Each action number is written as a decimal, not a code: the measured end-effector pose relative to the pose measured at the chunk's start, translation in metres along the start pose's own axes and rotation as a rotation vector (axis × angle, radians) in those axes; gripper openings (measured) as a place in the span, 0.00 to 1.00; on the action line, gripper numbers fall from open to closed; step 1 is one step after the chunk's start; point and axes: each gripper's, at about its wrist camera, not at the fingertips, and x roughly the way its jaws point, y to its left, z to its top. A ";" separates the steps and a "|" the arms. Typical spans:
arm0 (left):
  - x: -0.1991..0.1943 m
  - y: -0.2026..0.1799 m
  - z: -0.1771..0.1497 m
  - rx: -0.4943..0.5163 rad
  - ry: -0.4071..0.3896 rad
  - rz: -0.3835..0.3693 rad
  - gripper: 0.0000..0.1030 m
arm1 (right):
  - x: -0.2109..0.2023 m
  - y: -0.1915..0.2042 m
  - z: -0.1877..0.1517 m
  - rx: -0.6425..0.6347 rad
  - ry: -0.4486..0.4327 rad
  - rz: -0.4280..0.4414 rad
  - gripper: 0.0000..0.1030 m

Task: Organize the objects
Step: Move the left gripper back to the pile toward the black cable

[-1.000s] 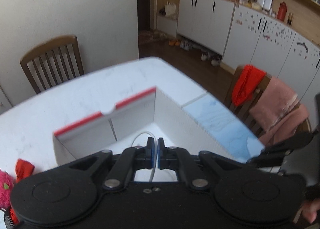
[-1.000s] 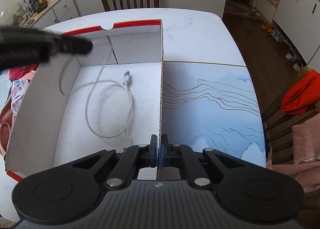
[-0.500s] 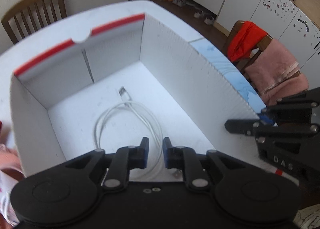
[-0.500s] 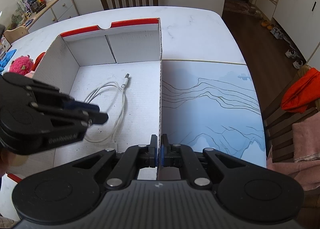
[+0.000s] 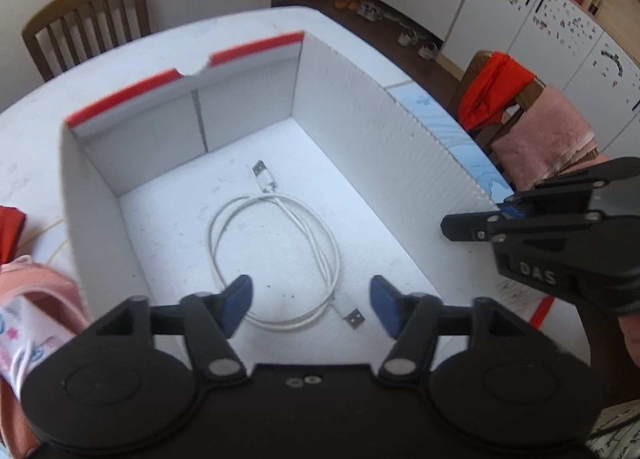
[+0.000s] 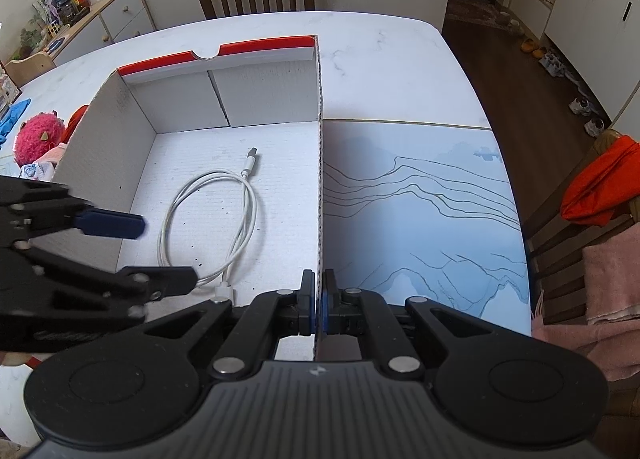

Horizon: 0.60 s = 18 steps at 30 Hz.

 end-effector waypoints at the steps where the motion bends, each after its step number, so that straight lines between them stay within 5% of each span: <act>1: -0.004 0.001 -0.001 -0.006 -0.010 0.001 0.68 | 0.000 0.000 0.000 -0.001 0.000 -0.003 0.02; 13: -0.064 0.028 -0.021 -0.091 -0.138 0.040 0.95 | -0.001 -0.009 0.001 0.021 -0.006 -0.043 0.02; 18: -0.088 0.048 -0.031 -0.129 -0.191 0.063 0.99 | -0.003 -0.009 -0.002 0.022 -0.004 -0.053 0.02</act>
